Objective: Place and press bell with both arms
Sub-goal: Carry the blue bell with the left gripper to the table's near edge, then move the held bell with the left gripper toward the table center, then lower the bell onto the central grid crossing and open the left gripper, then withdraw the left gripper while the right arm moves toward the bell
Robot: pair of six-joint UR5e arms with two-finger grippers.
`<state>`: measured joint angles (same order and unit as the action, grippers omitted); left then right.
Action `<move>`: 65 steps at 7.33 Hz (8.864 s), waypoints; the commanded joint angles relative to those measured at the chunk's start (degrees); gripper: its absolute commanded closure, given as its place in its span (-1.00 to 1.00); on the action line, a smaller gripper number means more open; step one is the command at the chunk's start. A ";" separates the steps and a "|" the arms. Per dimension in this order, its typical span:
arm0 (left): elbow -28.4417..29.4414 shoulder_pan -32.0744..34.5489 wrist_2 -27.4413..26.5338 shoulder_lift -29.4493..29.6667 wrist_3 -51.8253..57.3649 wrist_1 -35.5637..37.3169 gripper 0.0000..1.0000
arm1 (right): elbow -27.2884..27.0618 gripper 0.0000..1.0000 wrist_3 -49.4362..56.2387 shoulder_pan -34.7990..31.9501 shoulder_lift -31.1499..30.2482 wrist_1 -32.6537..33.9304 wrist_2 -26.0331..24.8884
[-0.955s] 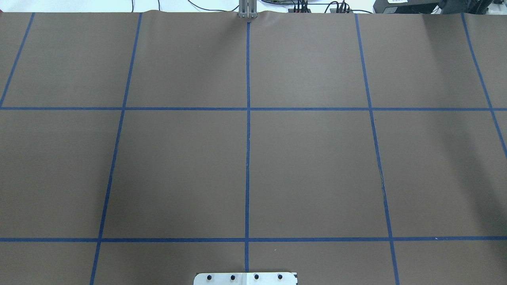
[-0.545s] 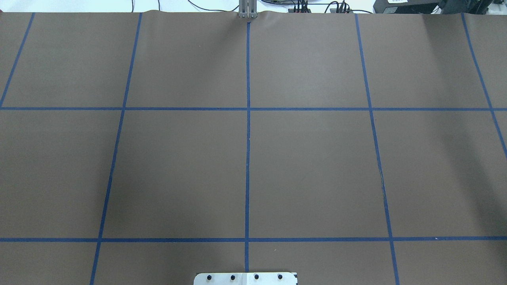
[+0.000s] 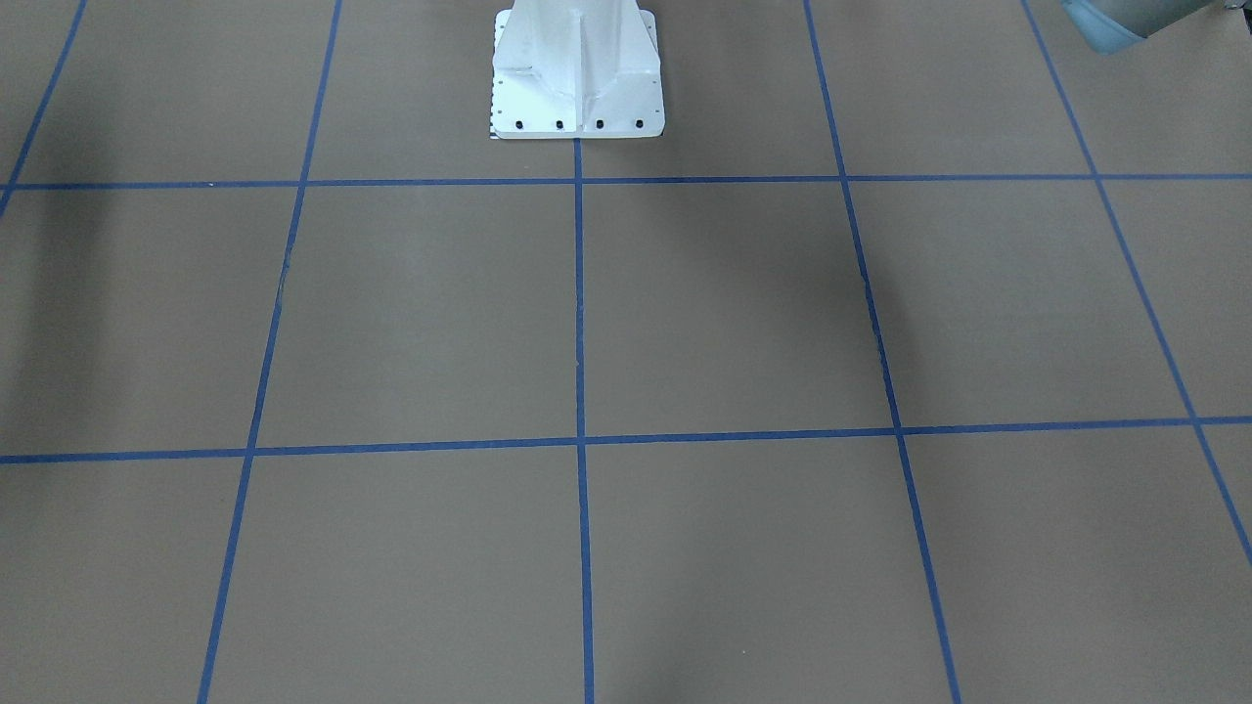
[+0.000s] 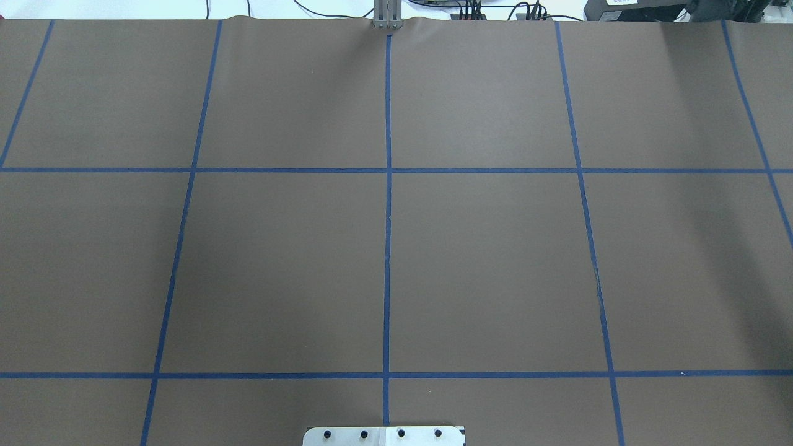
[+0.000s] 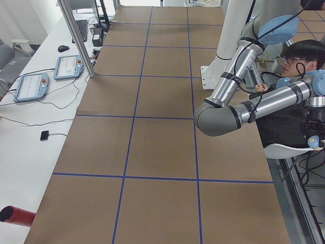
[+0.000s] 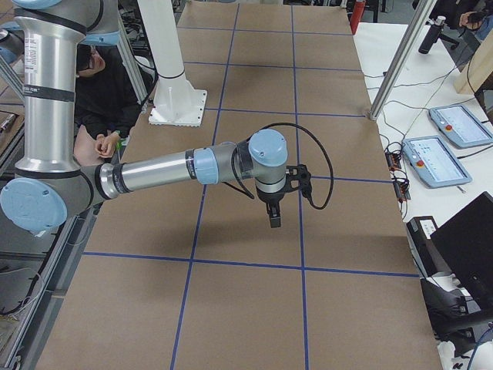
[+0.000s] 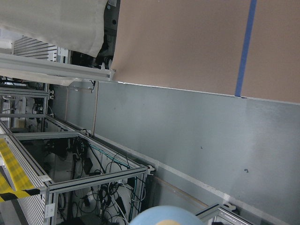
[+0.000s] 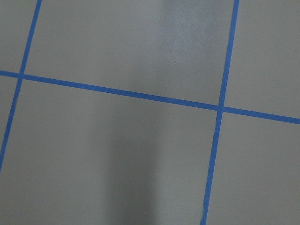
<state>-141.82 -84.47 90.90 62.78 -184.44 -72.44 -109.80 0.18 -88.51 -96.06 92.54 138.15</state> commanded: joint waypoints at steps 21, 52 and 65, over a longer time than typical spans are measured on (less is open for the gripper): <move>1.81 100.61 5.43 33.45 92.74 22.25 1.00 | 0.55 -1.00 -0.09 0.44 -0.01 0.36 0.36; 78.96 105.74 -30.86 75.03 124.76 -68.45 1.00 | 2.39 -1.00 -0.18 0.44 -0.71 1.59 4.23; 63.27 129.70 3.02 70.68 144.66 -35.08 -1.00 | 2.57 -1.00 -21.82 11.30 17.61 1.50 -0.22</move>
<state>-75.62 41.27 88.75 136.90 -44.75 -113.10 -107.21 -15.11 -81.28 -83.81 94.00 140.90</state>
